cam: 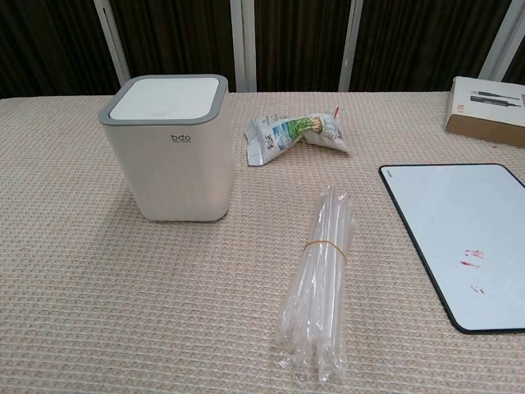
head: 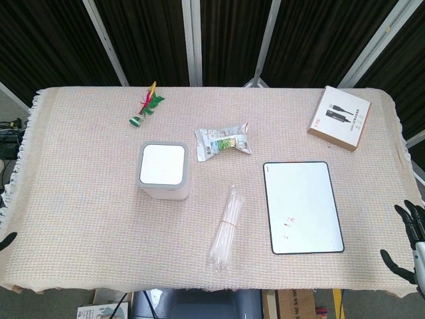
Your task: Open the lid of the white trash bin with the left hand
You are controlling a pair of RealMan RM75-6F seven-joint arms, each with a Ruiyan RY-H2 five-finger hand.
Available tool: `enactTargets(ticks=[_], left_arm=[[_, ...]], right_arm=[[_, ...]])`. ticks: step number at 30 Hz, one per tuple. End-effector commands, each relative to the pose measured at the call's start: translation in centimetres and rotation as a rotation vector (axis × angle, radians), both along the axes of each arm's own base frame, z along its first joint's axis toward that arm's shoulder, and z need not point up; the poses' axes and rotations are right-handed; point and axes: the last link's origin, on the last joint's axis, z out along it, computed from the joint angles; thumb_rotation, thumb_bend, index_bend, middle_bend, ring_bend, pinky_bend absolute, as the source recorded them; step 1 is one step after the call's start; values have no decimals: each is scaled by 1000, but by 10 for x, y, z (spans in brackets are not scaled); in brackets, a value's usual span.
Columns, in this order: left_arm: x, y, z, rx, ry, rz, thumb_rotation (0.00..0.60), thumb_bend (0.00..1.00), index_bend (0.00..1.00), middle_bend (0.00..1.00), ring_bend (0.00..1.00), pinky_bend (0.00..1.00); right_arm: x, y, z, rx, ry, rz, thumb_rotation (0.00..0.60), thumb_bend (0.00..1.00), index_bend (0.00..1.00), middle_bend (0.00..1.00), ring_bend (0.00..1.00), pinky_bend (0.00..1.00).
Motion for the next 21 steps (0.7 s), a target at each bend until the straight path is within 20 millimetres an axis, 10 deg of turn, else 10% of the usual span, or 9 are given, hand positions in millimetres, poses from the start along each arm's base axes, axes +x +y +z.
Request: enactTargets(ticks=[1, 7, 21], left_arm=[[32, 28, 6, -50, 27, -127, 600, 363, 204, 783, 683, 659], [84, 63, -6, -266, -10, -219, 600, 654, 227, 893, 789, 696], [150, 103, -45, -518, 55, -188, 600, 674, 229, 895, 793, 697]], right_arm=[[1, 0, -2, 5, 3, 1, 600, 269, 117, 56, 0, 0], [2, 0, -3, 8, 8, -4, 600, 267, 117, 56, 0, 0], [-1, 2, 0, 2, 6, -18, 600, 269, 117, 56, 0, 0]])
